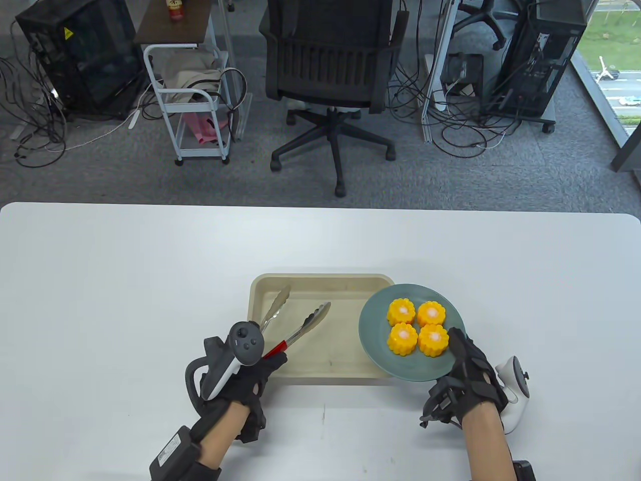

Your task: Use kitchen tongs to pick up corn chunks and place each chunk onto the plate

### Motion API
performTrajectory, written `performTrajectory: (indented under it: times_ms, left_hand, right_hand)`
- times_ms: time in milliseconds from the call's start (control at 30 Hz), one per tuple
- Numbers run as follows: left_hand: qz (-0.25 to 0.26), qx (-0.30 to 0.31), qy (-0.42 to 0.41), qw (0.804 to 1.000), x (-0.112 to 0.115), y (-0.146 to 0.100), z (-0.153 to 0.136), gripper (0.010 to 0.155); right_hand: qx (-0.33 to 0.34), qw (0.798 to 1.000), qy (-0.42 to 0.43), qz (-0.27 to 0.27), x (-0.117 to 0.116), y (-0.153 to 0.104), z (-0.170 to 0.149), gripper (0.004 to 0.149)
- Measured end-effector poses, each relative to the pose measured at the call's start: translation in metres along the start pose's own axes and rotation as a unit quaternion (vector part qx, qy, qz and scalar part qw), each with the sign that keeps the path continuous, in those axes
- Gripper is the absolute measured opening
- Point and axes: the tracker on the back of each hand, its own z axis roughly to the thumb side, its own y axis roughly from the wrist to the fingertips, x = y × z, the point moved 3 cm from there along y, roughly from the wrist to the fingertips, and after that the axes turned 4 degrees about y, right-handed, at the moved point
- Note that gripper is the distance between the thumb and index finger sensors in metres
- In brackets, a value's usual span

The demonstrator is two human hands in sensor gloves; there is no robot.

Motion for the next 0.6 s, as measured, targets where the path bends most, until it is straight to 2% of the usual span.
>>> performTrajectory:
  times_ms: [267, 400, 600]
  left_hand:
    - [-0.006, -0.024, 0.074, 0.997, 0.009, 0.001, 0.011, 0.087]
    - [0.027, -0.055, 0.172, 0.983, 0.008, -0.003, 0.022, 0.086]
    - [0.032, -0.057, 0.203, 0.977, 0.015, -0.003, 0.034, 0.086]
  right_hand:
    - [0.000, 1.000, 0.000, 0.000, 0.000, 0.000, 0.000, 0.053]
    - [-0.001, 1.000, -0.001, -0.001, 0.000, 0.000, 0.000, 0.053]
    - [-0.002, 1.000, -0.005, 0.000, 0.000, 0.000, 0.000, 0.053]
